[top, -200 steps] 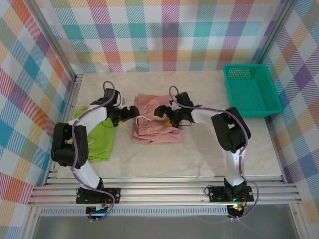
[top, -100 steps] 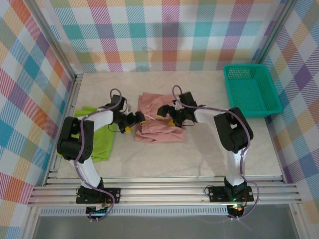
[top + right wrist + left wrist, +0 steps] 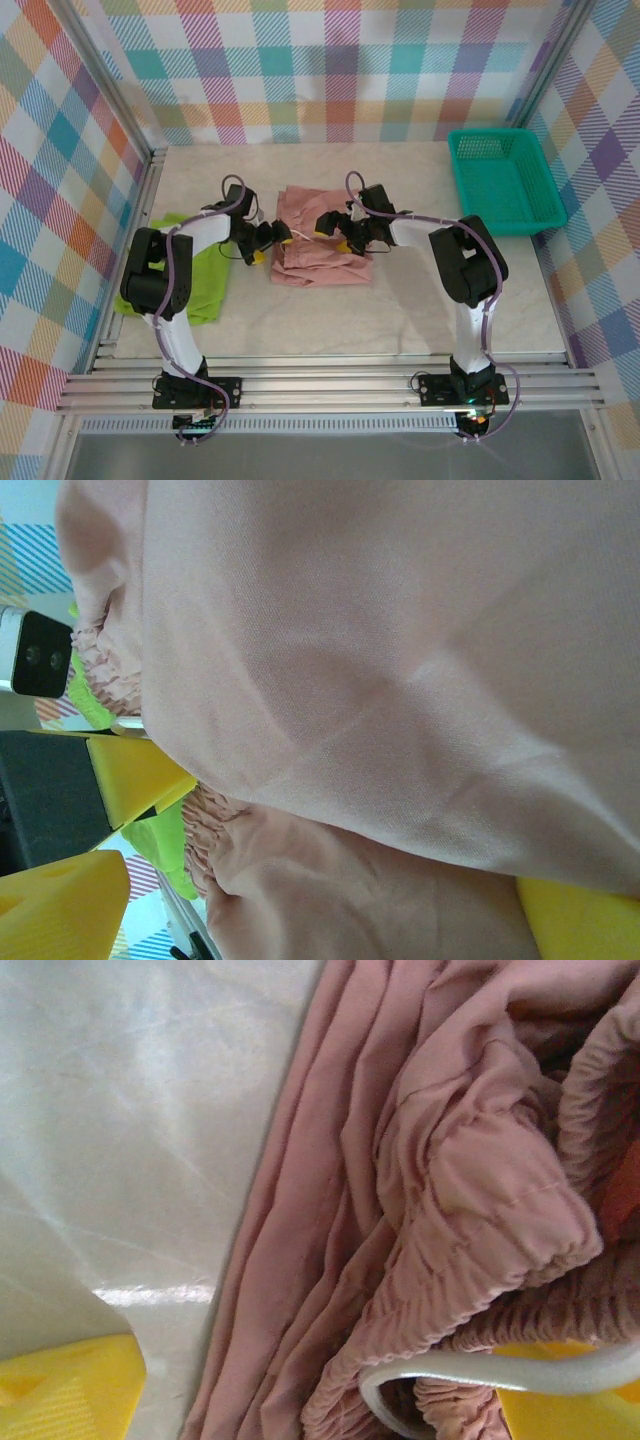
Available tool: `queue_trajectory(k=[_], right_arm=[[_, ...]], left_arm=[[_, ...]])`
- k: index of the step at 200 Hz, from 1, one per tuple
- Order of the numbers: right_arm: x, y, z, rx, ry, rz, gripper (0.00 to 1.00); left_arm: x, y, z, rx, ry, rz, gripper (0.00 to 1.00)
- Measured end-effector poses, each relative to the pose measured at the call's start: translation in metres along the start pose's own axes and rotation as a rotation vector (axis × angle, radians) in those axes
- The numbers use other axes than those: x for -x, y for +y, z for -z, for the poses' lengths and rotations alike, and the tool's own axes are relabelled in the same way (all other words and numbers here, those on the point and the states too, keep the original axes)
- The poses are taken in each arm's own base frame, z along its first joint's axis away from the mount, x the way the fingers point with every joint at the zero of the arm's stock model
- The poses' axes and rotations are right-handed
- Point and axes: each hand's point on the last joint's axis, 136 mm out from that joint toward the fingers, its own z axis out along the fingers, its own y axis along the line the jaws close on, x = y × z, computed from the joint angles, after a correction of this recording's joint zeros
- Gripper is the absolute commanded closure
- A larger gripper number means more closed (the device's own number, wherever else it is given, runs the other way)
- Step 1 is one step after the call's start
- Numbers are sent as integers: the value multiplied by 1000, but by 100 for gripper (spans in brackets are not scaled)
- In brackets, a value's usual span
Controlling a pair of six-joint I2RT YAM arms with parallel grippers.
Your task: Fold and stack the shorts
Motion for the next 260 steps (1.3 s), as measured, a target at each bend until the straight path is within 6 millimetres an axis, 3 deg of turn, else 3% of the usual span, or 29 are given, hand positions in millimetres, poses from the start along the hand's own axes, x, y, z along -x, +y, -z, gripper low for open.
queue_trajectory(k=[19,58,84,95,165,177,221,235,260], right_arm=[[0,0,0,2,3,4,0],[-1,1,0,6,7,10,1],[1,-1,1,8,8,3,0],[1,-1,1,8,9,4,1],[1,0,1,12,11,8,1],[1,0,1,12,11,9,1],[-4,4,12,-3,0,30,1],[-7,12,25,-12,-14,44,0],[-5,43,62,0,-83,118,0]], left_arm=[[2,-9,-4,-11,5,-17,11],[4,-53,-22,-122,4,-129,13],[5,-60,-28,-140,5,-148,22],[4,-61,-30,-145,8,-157,29],[6,-66,-29,-136,7,-191,100],[7,-67,-27,-130,6,-199,100],[10,-74,-4,-58,-2,-260,100],[12,-80,15,-32,-23,-290,100],[16,-97,59,-4,-81,-354,100]])
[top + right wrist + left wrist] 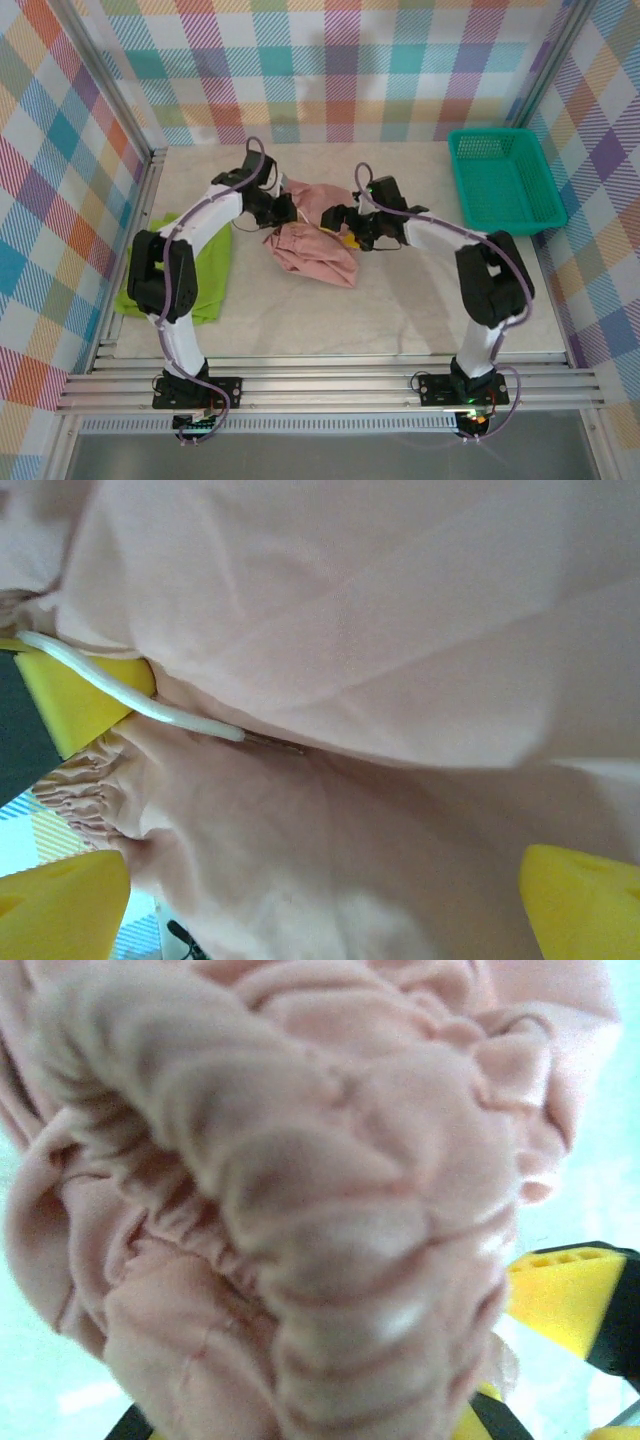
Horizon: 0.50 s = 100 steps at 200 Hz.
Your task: Fold and stack the shorts
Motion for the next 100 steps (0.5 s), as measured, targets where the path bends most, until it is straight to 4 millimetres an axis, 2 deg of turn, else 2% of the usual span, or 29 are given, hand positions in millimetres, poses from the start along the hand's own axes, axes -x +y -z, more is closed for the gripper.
queue_trajectory(k=[20,40,63,100], right_arm=[[6,26,32,15,-70,74,0],[7,41,54,12,-114,124,0],[5,45,67,-8,-136,152,1],[-1,43,75,-27,-143,165,1]], left_arm=[[5,-8,31,25,-33,-37,100],[3,-10,55,58,-46,-52,100],[-7,-5,77,91,-39,-53,100],[-15,7,113,125,-35,-64,100]])
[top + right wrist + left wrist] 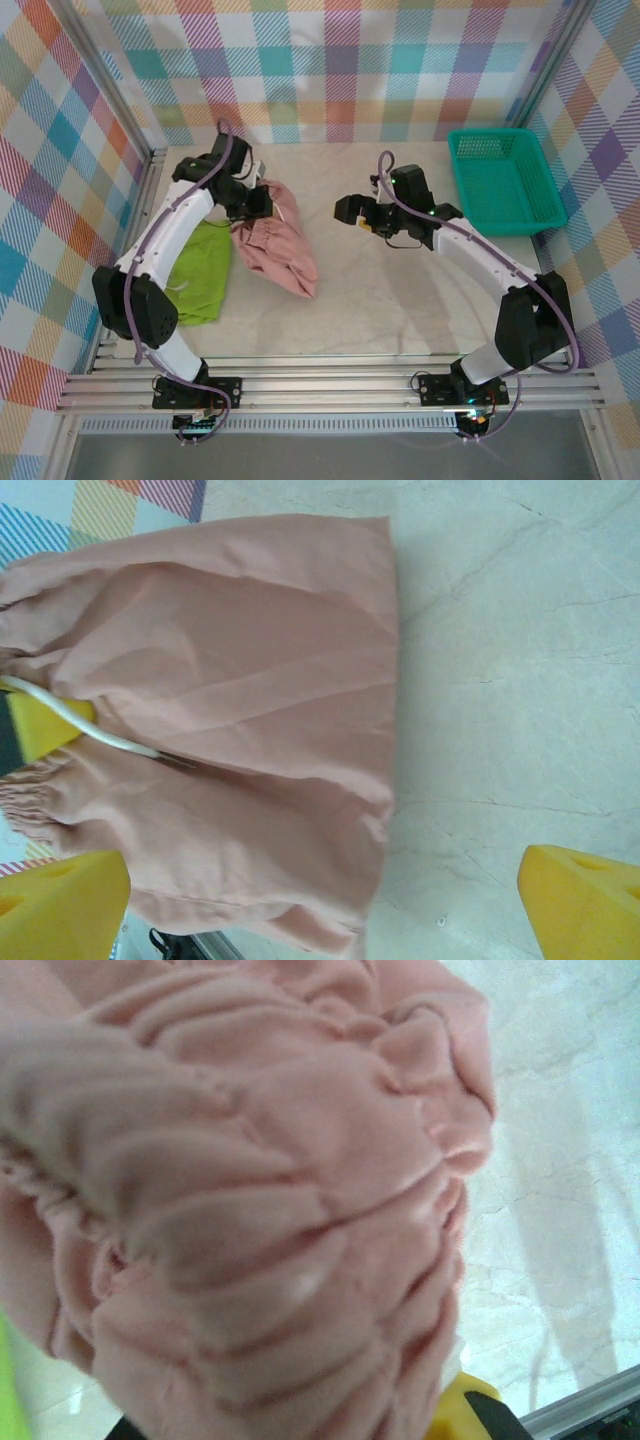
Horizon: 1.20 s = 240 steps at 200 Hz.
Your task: Fold and stack the shorts
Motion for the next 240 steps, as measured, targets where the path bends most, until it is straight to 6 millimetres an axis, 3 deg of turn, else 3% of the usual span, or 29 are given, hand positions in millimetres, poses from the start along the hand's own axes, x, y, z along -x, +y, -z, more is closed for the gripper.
queue_trajectory(k=[34,104,175,197,213,228,240], right_arm=[[-7,-5,0,-8,13,-11,0],[-8,-1,6,3,4,-5,1],[-7,6,14,15,-10,5,1],[-8,6,14,18,-3,3,0],[-9,7,14,22,1,3,1],[-10,8,14,27,5,2,1],[-11,7,13,27,10,0,0]], left_arm=[[8,20,32,30,-29,-8,100],[5,71,71,66,-54,17,100],[-14,134,85,165,-74,125,97],[-24,161,81,245,-56,173,87],[-29,183,80,325,-47,207,65],[-35,203,84,412,-40,245,29],[-37,220,90,485,-46,280,18]])
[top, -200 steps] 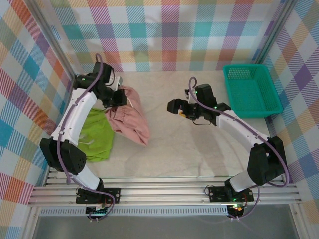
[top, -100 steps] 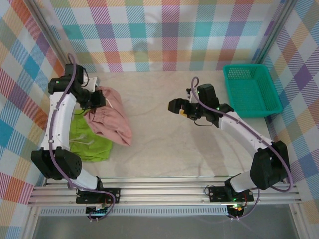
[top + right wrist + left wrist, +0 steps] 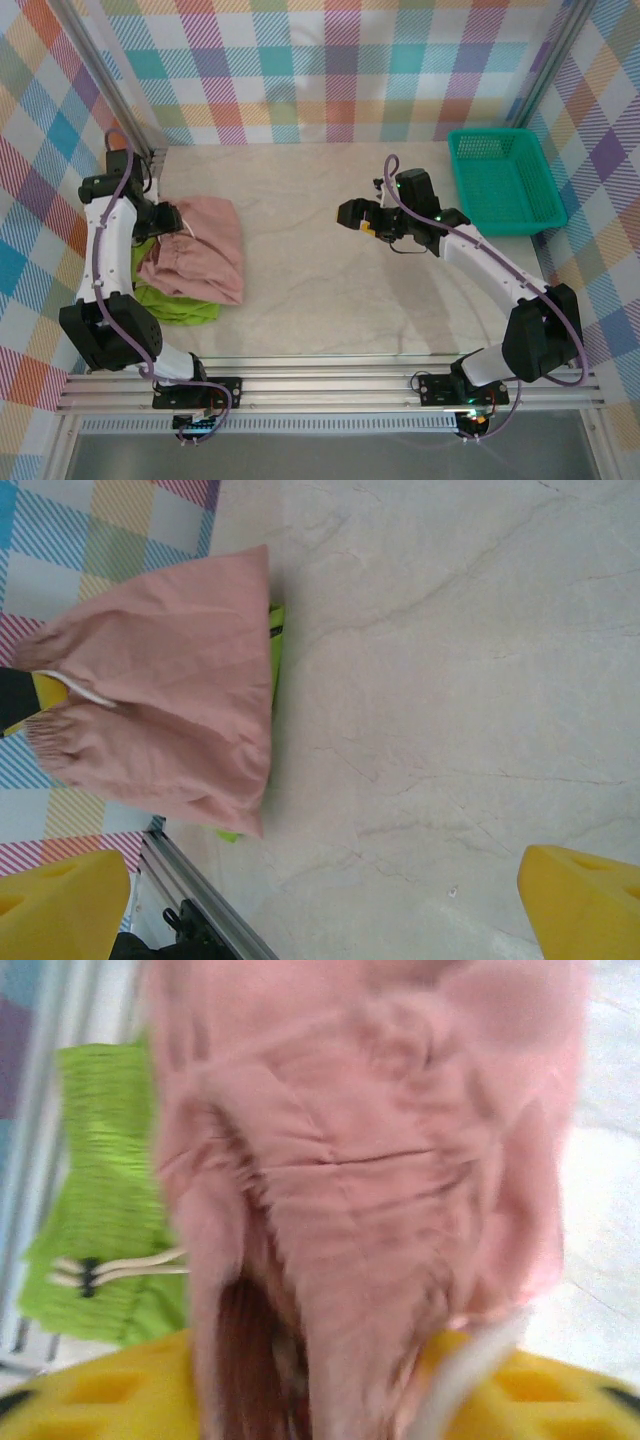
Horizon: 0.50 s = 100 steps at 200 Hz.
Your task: Fold and stack the shorts
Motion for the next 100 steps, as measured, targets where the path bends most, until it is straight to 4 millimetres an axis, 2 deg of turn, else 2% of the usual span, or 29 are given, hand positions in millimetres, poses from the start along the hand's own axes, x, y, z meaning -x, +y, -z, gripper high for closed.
queue_trajectory(k=[23,31,44,52,71,88,100], right_arm=[[-8,-8,-3,-10,20,-13,1],[-12,-12,-5,-17,29,-20,1],[-18,-18,-7,-28,42,-30,1],[-21,-21,-8,-34,50,-37,1],[-25,-25,-9,-40,57,-43,0],[-25,-25,-9,-39,57,-42,0],[-25,-25,-9,-38,56,-41,0]], left_arm=[[6,30,-5,91,0,90,5],[9,35,-5,99,-3,118,0],[13,32,-4,62,-21,152,0],[17,26,-1,14,-46,171,0],[23,-5,11,-164,-131,211,0],[16,-37,20,-307,-161,218,0],[11,-62,19,-400,-157,204,0]])
